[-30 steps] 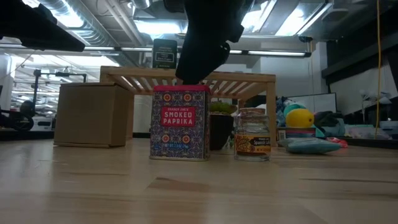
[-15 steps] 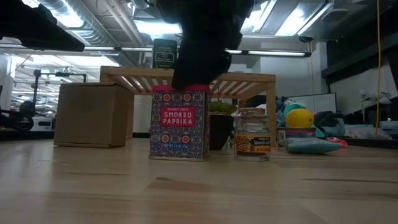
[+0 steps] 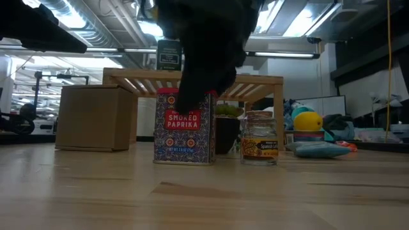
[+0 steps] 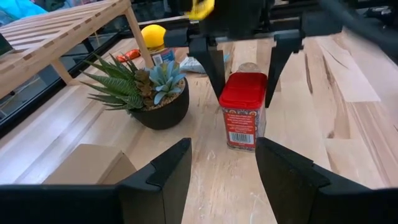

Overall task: Shelf spices
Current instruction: Put the red seasoning can on the shelf

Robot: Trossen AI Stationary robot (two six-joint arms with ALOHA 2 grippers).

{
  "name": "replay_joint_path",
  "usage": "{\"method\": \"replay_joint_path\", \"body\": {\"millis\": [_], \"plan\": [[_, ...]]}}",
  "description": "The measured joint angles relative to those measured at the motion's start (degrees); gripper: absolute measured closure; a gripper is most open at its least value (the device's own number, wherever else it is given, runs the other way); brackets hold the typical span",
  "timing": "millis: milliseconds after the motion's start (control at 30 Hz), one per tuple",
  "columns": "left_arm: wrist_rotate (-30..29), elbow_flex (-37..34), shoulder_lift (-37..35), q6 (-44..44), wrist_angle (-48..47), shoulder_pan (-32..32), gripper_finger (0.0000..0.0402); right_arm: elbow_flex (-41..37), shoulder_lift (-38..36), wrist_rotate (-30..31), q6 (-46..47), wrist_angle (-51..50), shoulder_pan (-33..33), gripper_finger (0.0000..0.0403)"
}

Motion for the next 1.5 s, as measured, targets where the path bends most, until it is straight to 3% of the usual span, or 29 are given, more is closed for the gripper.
{"method": "replay_joint_path", "body": {"millis": [200,533,867,1133,1500], "plan": [[0.02,0.0,-0.02,0.0,-0.03,0.02,0.023,-0.06,1.56,1.89,-2.07,-0.66,0.0,0.0194],[0.04,0.0,-0.02,-0.02,-0.28,0.02,0.023,2.58,1.56,6.11,-5.23,-5.71,0.0,0.0198],[0.02,0.0,-0.02,-0.02,-0.22,0.01,0.023,16.01,1.36,18.57,-14.65,-18.86,-0.02,0.0198],[0.04,0.0,0.0,-0.22,-0.15,0.0,0.023,27.58,1.29,32.75,-17.17,-34.21,-2.25,0.0198],[1.67,0.0,0.02,-1.34,-0.19,0.0,0.023,37.23,1.27,26.85,-25.01,-39.5,-12.33,0.0198]]}}
